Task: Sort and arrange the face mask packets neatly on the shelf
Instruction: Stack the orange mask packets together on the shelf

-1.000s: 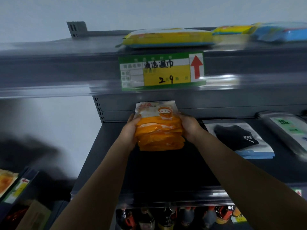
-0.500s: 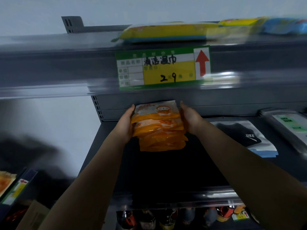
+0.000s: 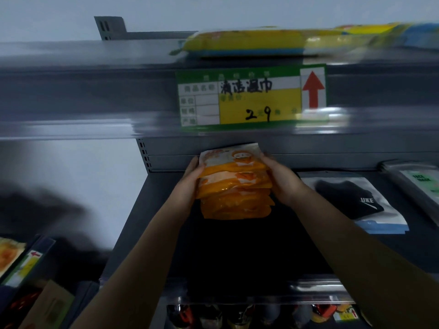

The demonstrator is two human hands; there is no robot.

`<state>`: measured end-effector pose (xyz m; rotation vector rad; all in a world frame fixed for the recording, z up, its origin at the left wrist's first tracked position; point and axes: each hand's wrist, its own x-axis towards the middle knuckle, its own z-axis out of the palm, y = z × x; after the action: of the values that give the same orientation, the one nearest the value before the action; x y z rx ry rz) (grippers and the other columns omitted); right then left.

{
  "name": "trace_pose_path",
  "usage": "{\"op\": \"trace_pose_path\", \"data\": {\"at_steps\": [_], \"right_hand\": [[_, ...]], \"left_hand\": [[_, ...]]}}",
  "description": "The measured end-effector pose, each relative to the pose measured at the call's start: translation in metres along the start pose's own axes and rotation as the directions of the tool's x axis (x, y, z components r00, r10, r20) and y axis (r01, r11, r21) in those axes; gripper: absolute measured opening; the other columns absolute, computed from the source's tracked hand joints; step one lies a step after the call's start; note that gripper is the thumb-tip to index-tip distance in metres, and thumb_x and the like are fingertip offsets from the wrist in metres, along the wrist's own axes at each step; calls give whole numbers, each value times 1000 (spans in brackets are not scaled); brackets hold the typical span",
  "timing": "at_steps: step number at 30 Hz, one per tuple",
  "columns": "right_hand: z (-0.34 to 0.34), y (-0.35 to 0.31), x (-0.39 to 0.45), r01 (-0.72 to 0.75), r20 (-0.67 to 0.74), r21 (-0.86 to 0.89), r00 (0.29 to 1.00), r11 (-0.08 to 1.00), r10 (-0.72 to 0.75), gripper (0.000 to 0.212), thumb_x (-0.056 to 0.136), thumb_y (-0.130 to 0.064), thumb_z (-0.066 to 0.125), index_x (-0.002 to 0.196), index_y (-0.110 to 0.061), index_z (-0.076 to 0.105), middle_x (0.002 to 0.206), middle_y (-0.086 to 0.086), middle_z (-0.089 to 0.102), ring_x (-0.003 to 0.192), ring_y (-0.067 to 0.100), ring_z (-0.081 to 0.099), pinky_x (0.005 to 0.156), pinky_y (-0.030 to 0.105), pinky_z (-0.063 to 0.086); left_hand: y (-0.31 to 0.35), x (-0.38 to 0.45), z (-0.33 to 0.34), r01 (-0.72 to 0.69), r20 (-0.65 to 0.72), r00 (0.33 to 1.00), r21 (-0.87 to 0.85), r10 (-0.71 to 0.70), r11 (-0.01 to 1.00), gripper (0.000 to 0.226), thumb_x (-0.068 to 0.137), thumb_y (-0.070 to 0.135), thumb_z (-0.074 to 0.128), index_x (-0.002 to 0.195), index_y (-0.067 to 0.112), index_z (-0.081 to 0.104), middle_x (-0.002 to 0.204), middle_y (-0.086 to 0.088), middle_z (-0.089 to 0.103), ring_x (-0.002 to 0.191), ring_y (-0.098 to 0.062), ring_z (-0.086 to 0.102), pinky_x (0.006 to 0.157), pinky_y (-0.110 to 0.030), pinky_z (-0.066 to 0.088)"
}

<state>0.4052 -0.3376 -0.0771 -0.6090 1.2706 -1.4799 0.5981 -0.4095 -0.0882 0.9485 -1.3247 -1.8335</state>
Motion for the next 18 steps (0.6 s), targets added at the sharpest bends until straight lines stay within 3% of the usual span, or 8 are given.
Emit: {"op": "trace_pose_path", "data": {"at_steps": [2, 4, 6, 8, 11, 13, 15, 18], "right_hand": [[-2, 8, -9, 119, 21, -7, 993, 993, -118, 29, 97, -25, 46, 124, -30, 55, 110, 1, 69, 97, 18, 68, 70, 31, 54], [-3, 15, -15, 169, -5, -10, 986, 986, -169, 32, 96, -17, 45, 126, -26, 56, 113, 3, 68, 104, 21, 65, 76, 32, 53], [1, 18, -22, 154, -73, -79, 984, 985, -160, 26, 96, -16, 47, 117, -21, 60, 112, 6, 66, 106, 25, 62, 78, 35, 52], [5, 19, -25, 115, -131, -126, 983, 985, -131, 17, 96, -18, 48, 103, -25, 61, 114, 8, 64, 104, 27, 61, 84, 40, 52], [8, 16, -27, 94, -162, -144, 980, 985, -117, 15, 95, -20, 48, 99, -29, 60, 117, 9, 63, 109, 30, 60, 97, 48, 47], [9, 16, -29, 130, -148, -158, 977, 979, -153, 19, 95, -17, 48, 103, -30, 59, 113, 8, 65, 106, 29, 61, 92, 46, 50], [10, 17, -33, 184, -121, -180, 971, 966, -207, 24, 94, -12, 47, 106, -32, 56, 100, 0, 65, 97, 23, 62, 78, 36, 52], [11, 19, -40, 225, -95, -210, 964, 951, -249, 35, 95, -11, 44, 120, -34, 52, 95, -10, 61, 86, 8, 59, 67, 24, 47]], "left_hand": [[-7, -14, 1, -72, -21, 997, 57, 73, 996, 49, 96, 34, 45, 144, 31, 31, 131, 8, 50, 100, -5, 57, 70, -16, 50], [-13, -26, 4, -108, -49, 993, 44, 110, 993, 52, 97, 28, 46, 146, 27, 29, 125, 9, 47, 90, 2, 54, 60, -8, 50], [-16, -32, 7, -107, -62, 992, 6, 107, 994, 54, 97, 24, 47, 147, 25, 28, 121, 11, 48, 86, 3, 54, 55, -7, 50], [-17, -36, 12, -105, -56, 993, -2, 105, 994, 53, 96, 25, 48, 146, 29, 31, 121, 10, 56, 92, -4, 61, 62, -13, 53], [-13, -42, 15, -122, -25, 992, -2, 122, 992, 54, 96, 25, 48, 146, 29, 30, 129, 6, 55, 96, -6, 61, 63, -14, 54], [-14, -43, 13, -125, -50, 991, -12, 124, 992, 56, 96, 23, 48, 148, 25, 25, 132, 6, 49, 93, -2, 57, 60, -10, 51], [-14, -46, 9, -120, -61, 991, -16, 119, 993, 58, 96, 27, 48, 149, 25, 23, 142, 4, 43, 104, -7, 56, 66, -14, 50], [-18, -49, 8, -129, -31, 991, 7, 129, 992, 47, 97, 34, 41, 143, 29, 34, 125, 6, 55, 99, -5, 58, 61, -12, 53]]}}
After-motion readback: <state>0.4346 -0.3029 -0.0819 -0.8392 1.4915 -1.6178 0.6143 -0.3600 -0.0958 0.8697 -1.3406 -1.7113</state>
